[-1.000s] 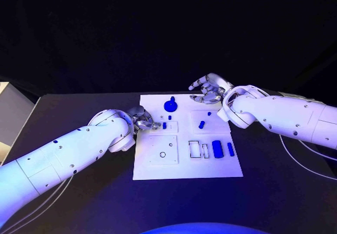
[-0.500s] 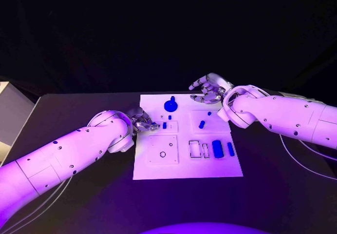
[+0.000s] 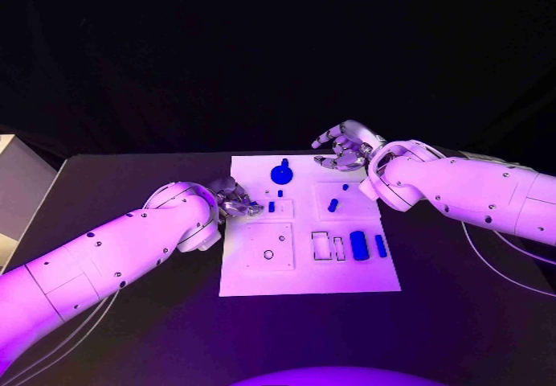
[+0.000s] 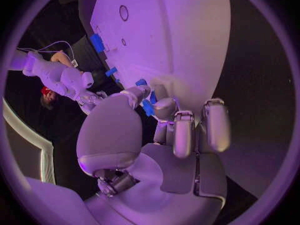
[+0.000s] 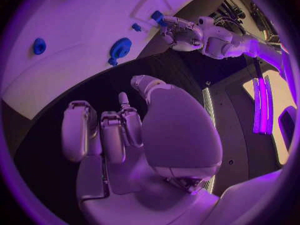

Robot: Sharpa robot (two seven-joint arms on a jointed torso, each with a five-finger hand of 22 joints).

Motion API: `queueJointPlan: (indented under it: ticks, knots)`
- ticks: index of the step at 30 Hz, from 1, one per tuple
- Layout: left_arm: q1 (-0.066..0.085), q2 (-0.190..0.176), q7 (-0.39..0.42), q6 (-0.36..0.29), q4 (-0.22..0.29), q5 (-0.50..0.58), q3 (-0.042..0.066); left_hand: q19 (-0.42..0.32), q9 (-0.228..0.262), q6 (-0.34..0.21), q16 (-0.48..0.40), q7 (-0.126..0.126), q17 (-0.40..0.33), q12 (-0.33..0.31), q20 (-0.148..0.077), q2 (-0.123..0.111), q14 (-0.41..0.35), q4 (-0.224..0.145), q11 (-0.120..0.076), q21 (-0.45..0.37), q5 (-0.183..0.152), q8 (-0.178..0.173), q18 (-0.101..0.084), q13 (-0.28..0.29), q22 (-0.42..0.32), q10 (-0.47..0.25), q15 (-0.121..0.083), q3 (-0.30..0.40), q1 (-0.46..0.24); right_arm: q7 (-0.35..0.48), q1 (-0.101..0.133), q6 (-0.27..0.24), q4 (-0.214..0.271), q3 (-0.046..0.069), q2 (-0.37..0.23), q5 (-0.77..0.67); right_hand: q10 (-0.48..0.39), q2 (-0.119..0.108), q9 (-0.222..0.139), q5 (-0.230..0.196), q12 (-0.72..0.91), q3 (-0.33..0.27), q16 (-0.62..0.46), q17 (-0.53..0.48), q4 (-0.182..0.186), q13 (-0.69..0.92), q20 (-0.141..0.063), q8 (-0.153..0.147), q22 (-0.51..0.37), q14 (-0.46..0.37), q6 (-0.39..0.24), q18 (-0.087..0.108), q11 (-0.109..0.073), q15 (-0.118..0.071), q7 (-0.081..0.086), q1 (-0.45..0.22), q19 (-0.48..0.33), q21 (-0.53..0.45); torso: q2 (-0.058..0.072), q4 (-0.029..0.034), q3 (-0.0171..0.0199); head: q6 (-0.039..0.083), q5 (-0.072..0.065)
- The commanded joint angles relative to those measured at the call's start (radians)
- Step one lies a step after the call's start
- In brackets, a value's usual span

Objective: Assemble the parts on the task board

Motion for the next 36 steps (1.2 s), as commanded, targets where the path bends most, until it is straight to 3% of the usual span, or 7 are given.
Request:
queueJointPlan:
  ticks: [1, 9, 11, 16, 25, 32, 36]
  knots:
    - [-0.001, 0.000, 0.000, 0.011, 0.002, 0.005, -0.001, -0.001, -0.002, 0.003, 0.006, 0.000, 0.263, -0.003, -0.004, 0.002, 0.104, 0.004, -0.005, -0.004, -0.007, -0.005, -0.010, 0.000, 0.001, -0.001, -0.005, -0.008, 0.011, 0.011, -0.001, 0.008, 0.001, 0.000, -0.001, -0.001, 0.008, 0.003, -0.001, 0.007, 0.005, 0.005, 0.004, 0.263, 0.002, 0.124, 0.007, -0.004, 0.036, 0.106, 0.008, -0.010, -0.001, 0.002, -0.002, -0.010, 0.040, 0.006, 0.000, -0.0001, -0.0004, 0.000, 0.000]
    - [-0.001, -0.002, 0.003, 0.009, 0.006, 0.011, -0.001, -0.003, -0.005, 0.002, 0.006, 0.003, 0.263, -0.007, -0.003, -0.007, 0.104, 0.029, -0.002, -0.007, -0.021, -0.007, -0.010, -0.005, -0.002, -0.005, -0.004, -0.035, 0.007, 0.011, -0.001, 0.008, 0.001, 0.000, -0.001, -0.001, 0.008, 0.003, -0.001, 0.007, 0.005, 0.005, 0.004, 0.263, 0.002, 0.124, 0.007, -0.004, 0.036, 0.106, 0.008, -0.010, -0.001, 0.002, -0.002, -0.010, 0.040, 0.006, 0.000, -0.0003, -0.0001, 0.001, -0.001]
    - [-0.001, -0.003, 0.004, 0.008, 0.007, 0.013, -0.001, -0.004, -0.007, 0.002, 0.006, 0.005, 0.263, -0.008, -0.002, -0.005, 0.104, 0.031, -0.001, -0.008, -0.052, -0.009, -0.009, -0.007, -0.004, -0.006, -0.002, -0.052, 0.001, 0.011, -0.001, 0.007, 0.001, 0.000, -0.001, -0.001, 0.008, 0.003, -0.001, 0.007, 0.005, 0.005, 0.004, 0.263, 0.002, 0.124, 0.007, -0.004, 0.036, 0.106, 0.008, -0.010, -0.001, 0.002, -0.002, -0.010, 0.040, 0.006, 0.000, -0.0004, 0.0001, 0.001, -0.001]
    - [-0.002, -0.005, 0.005, 0.002, 0.013, 0.017, 0.001, -0.004, -0.009, 0.002, 0.006, 0.006, 0.263, -0.010, -0.001, 0.000, 0.104, 0.033, 0.000, -0.009, -0.074, -0.011, -0.009, -0.009, -0.005, -0.008, -0.002, -0.069, -0.007, 0.011, -0.001, 0.007, 0.001, 0.000, -0.002, -0.001, 0.007, 0.003, -0.001, 0.007, 0.004, 0.009, 0.004, 0.263, 0.000, 0.123, 0.007, -0.004, 0.036, 0.106, 0.009, -0.010, -0.001, 0.002, -0.002, -0.015, 0.040, 0.005, 0.001, -0.0006, -0.0001, 0.001, -0.001]
    - [-0.002, -0.010, 0.001, -0.005, 0.018, 0.028, 0.009, -0.005, -0.013, 0.002, 0.006, 0.008, 0.263, -0.014, 0.000, 0.027, 0.104, 0.035, 0.002, -0.011, -0.088, -0.014, -0.008, -0.014, -0.006, -0.011, 0.000, -0.089, -0.039, 0.011, -0.001, 0.007, 0.002, 0.000, -0.002, -0.001, 0.007, 0.003, -0.001, 0.007, 0.004, 0.009, 0.004, 0.263, 0.000, 0.123, 0.007, -0.004, 0.036, 0.106, 0.009, -0.010, -0.001, 0.002, -0.002, -0.015, 0.040, 0.005, 0.000, 0.0006, 0.0003, 0.000, -0.003]
    - [-0.002, -0.012, -0.004, 0.000, 0.014, 0.043, 0.011, -0.006, -0.017, 0.000, 0.006, 0.009, 0.263, -0.017, 0.001, 0.073, 0.104, 0.035, 0.003, -0.013, -0.072, -0.017, -0.008, -0.018, -0.008, -0.014, 0.000, -0.093, -0.070, 0.011, -0.001, 0.007, 0.002, 0.000, -0.002, -0.001, 0.007, 0.003, -0.001, 0.007, 0.004, 0.009, 0.004, 0.263, 0.000, 0.123, 0.007, -0.004, 0.036, 0.106, 0.009, -0.010, -0.001, 0.002, -0.002, -0.015, 0.040, 0.005, 0.000, -0.0001, 0.0002, 0.001, -0.002]
    - [-0.002, -0.012, -0.006, 0.006, 0.012, 0.052, 0.012, -0.007, -0.017, -0.002, 0.006, 0.010, 0.263, -0.018, 0.001, 0.081, 0.104, 0.034, 0.003, -0.014, -0.069, -0.017, -0.007, -0.019, -0.009, -0.015, 0.001, -0.093, -0.075, 0.011, -0.002, 0.008, 0.002, 0.000, -0.002, -0.001, 0.007, 0.003, -0.001, 0.007, 0.004, 0.009, 0.004, 0.263, 0.000, 0.123, 0.007, -0.004, 0.036, 0.106, 0.009, -0.010, -0.001, 0.002, -0.002, -0.015, 0.040, 0.005, 0.000, 0.0001, 0.0002, 0.000, -0.002]
